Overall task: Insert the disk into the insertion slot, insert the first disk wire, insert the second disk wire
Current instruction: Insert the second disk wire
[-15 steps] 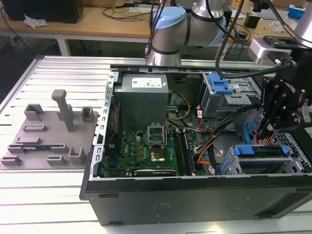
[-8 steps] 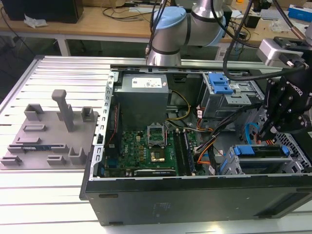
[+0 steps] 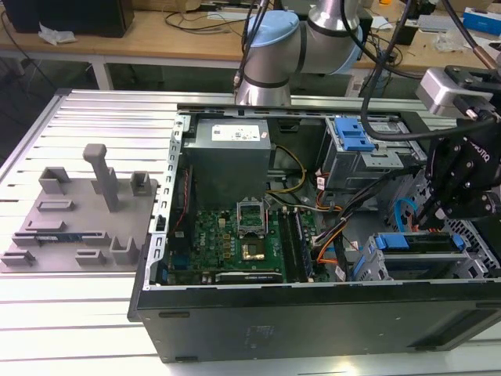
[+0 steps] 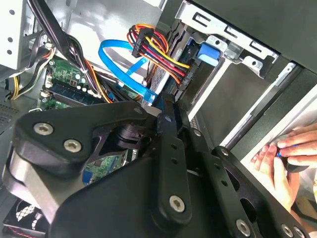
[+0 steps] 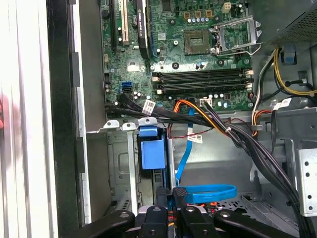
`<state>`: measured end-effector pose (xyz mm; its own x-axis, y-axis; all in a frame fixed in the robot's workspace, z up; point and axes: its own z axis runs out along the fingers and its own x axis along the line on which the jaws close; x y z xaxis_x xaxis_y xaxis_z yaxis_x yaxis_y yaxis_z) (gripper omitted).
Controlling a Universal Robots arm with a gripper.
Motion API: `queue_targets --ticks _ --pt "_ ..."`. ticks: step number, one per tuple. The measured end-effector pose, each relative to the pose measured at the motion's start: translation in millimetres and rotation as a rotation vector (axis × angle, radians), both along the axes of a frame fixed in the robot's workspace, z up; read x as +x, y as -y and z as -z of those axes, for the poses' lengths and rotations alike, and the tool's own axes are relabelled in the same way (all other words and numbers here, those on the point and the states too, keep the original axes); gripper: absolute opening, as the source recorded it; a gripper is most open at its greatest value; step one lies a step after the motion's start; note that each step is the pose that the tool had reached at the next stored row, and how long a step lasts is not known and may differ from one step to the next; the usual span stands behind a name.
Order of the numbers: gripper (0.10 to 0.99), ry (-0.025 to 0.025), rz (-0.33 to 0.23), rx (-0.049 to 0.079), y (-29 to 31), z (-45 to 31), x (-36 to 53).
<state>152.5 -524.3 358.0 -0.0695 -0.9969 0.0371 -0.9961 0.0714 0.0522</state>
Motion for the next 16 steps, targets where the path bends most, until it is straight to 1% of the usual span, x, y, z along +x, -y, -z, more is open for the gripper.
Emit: queue_targets --ticks 2,3,4,5,6,12,16 --pt "0.165 0.0007 0.0 0.001 0.1 0.2 0.0" --pt "0.165 0.0036 0.0 0.002 0.4 0.3 -0.2" --pt "0.165 0.0098 0.0 0.006 0.8 0.6 -0.3" --pt "0.165 0.0134 0.0 0.007 1.3 0.9 -0.4" --pt "0.165 0.0152 0.0 0.009 1.8 1.3 -1.0" --pt "0.165 0.0152 0.0 0.009 2.1 1.4 -1.1" --pt "0.165 0.0156 0.0 0.011 5.7 1.9 -1.1"
